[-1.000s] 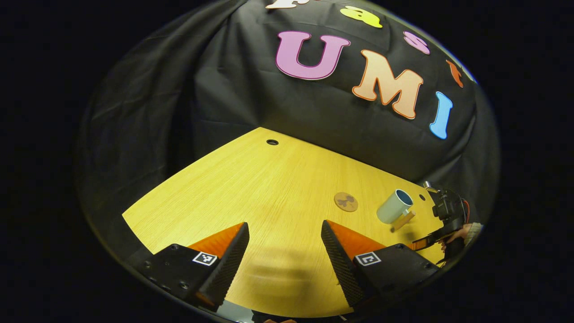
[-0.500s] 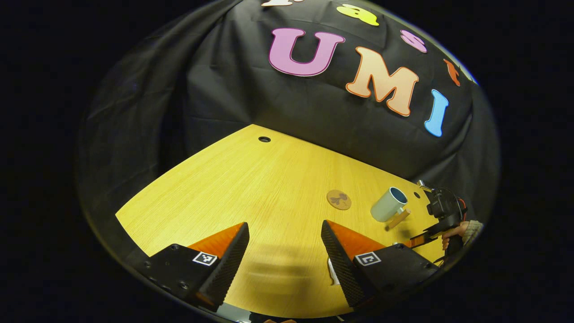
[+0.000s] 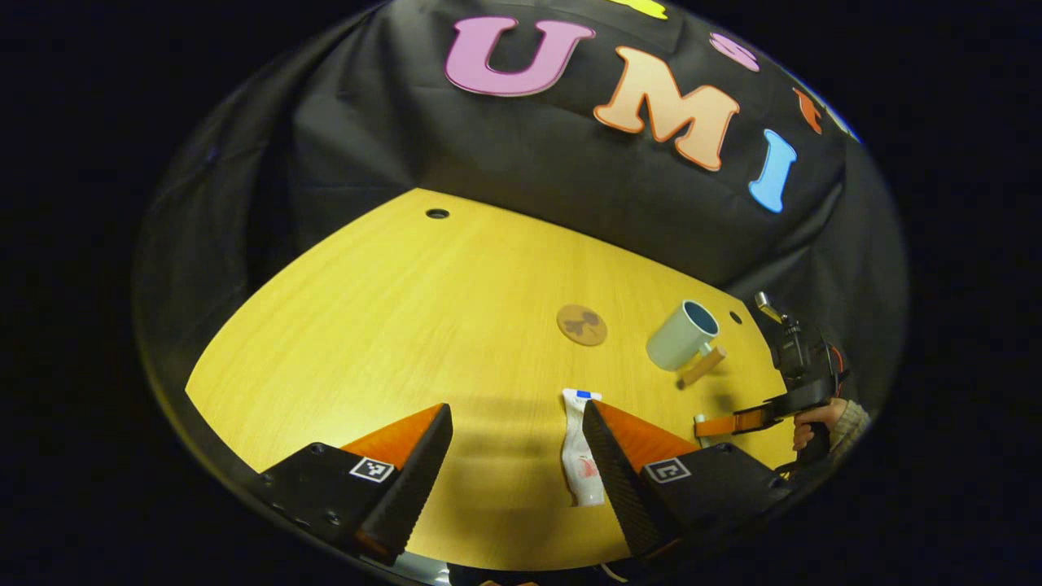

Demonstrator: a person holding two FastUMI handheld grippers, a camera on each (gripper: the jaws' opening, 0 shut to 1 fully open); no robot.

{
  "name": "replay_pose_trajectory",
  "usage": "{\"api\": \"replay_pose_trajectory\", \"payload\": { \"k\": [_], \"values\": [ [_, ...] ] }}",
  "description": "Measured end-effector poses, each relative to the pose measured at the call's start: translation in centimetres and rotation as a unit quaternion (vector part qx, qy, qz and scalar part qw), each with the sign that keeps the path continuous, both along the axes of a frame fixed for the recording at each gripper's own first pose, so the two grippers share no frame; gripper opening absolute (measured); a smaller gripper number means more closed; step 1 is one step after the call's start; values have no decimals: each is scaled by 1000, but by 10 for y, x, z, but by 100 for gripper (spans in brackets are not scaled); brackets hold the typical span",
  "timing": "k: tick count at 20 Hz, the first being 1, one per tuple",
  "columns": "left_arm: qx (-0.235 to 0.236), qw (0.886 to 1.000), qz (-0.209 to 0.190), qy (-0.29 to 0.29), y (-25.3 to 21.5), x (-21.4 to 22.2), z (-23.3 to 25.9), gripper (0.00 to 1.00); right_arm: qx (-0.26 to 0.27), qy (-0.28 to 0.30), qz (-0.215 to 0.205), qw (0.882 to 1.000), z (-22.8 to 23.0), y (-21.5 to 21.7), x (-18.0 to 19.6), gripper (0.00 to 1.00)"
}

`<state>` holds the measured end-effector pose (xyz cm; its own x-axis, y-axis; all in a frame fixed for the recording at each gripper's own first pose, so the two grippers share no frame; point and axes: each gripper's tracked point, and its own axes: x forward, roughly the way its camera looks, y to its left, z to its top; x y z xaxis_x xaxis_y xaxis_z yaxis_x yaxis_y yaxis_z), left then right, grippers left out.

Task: Put the toothbrush and toothpaste on the desktop into the cup, then pick up the cup and place it on the coaster on the desktop.

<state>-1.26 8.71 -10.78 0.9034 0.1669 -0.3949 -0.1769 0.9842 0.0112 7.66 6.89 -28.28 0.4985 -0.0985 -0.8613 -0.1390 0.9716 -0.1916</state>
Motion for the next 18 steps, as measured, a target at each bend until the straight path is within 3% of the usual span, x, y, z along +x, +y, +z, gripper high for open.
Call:
{"api": "replay_pose_trajectory", "payload": {
  "k": [7, 13, 14, 18],
  "values": [
    [-3, 989, -51, 141, -39, 30, -45, 94, 17, -69, -6, 997, 28, -16, -11, 6],
    [-24, 972, -39, 230, -47, 55, -80, 83, 36, -110, -14, 993, 54, -20, -17, 6],
    [-20, 971, -37, 237, -46, 60, -82, 78, 42, -115, -16, 992, 57, -20, -19, 6],
    [2, 964, -30, 263, -44, 71, -91, 77, 51, -130, -22, 990, 70, -28, -23, 6]
  ]
}}
